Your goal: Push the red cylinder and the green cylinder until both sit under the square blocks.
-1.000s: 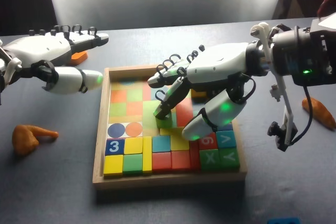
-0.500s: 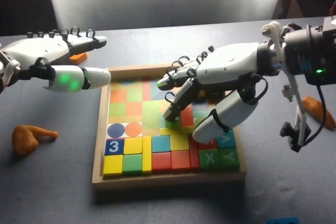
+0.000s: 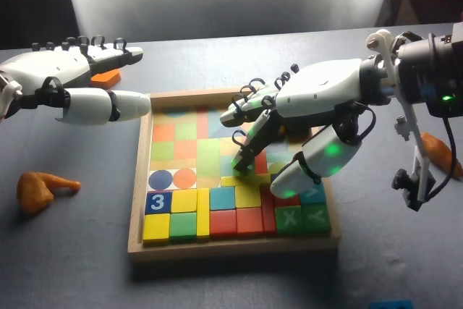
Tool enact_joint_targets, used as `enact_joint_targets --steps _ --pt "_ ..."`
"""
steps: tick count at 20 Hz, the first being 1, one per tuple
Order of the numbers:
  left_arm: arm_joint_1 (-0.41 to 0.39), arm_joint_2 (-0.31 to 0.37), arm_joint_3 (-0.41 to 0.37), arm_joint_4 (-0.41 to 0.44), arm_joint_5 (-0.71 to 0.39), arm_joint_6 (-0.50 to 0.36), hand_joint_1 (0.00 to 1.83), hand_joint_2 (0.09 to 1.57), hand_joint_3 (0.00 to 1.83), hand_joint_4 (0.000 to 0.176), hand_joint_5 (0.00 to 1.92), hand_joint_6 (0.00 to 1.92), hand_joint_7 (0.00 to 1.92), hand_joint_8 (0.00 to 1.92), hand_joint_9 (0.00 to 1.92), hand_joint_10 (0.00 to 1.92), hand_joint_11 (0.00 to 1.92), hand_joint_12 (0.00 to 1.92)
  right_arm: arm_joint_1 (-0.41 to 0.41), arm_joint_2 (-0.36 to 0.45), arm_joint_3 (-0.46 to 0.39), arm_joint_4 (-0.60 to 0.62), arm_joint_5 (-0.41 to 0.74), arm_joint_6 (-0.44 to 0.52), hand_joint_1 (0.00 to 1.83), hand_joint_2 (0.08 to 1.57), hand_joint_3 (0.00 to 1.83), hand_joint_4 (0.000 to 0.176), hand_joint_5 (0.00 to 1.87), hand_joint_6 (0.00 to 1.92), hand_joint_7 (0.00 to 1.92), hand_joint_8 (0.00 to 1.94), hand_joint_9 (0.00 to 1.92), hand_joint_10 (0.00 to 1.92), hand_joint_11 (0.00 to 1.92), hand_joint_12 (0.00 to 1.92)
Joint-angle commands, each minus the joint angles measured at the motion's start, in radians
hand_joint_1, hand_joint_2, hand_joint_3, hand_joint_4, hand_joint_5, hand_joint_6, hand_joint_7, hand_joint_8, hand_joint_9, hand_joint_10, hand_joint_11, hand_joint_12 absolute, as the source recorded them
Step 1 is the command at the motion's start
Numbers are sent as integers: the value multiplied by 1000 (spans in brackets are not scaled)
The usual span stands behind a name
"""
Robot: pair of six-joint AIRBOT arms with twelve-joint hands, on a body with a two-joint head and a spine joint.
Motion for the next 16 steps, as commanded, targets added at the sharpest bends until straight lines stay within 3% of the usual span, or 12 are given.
enact_joint_targets --steps 1,2,3,4,5,7,12,13,16 --pt "-1 4 2 -12 -113 -3 0 1144 1 173 33 2 0 0 4 2 0 299 4 10 -5 36 23 10 424 1111 0 158 642 5 33 3 0 0 0 248" --pt "-1 4 2 -13 -113 -3 0 1146 1 164 40 1 4 0 24 4 0 329 4 14 -8 34 23 10 420 1111 0 159 639 3 34 2 0 0 0 250" --pt "0 4 2 -14 -113 -3 0 1150 1 166 39 0 0 0 11 3 0 302 4 18 -10 34 22 11 416 1113 0 160 640 3 31 1 0 0 0 247" --pt "0 4 2 -15 -113 -3 0 1164 2 151 47 1 0 0 1 0 0 215 3 20 -11 33 22 12 416 1116 1 156 642 2 35 1 0 0 0 283" --pt "2 5 2 -16 -113 -3 0 1159 0 148 51 2 1 0 0 0 0 200 3 24 -12 33 22 13 406 1121 1 159 634 0 21 0 0 0 0 270" --pt "5 6 1 -19 -113 -3 0 1150 0 156 49 0 0 0 5 1 0 270 3 29 -13 31 22 13 411 1123 1 155 633 2 6 3 0 0 0 217" --pt "7 7 0 -21 -113 -3 0 1175 4 148 50 0 0 0 0 0 0 208 3 49 -24 12 21 30 461 1108 0 140 660 3 28 1 0 0 0 266" --pt "7 7 0 -21 -113 -3 0 1177 2 144 54 1 0 0 11 2 0 267 3 56 -29 7 20 33 476 1104 0 135 666 2 26 0 0 0 0 232" --pt "9 8 -1 -25 -114 -3 0 1188 2 155 51 0 0 0 2 1 0 262 2 68 -37 5 20 37 467 1105 1 135 665 0 17 0 0 0 0 217"
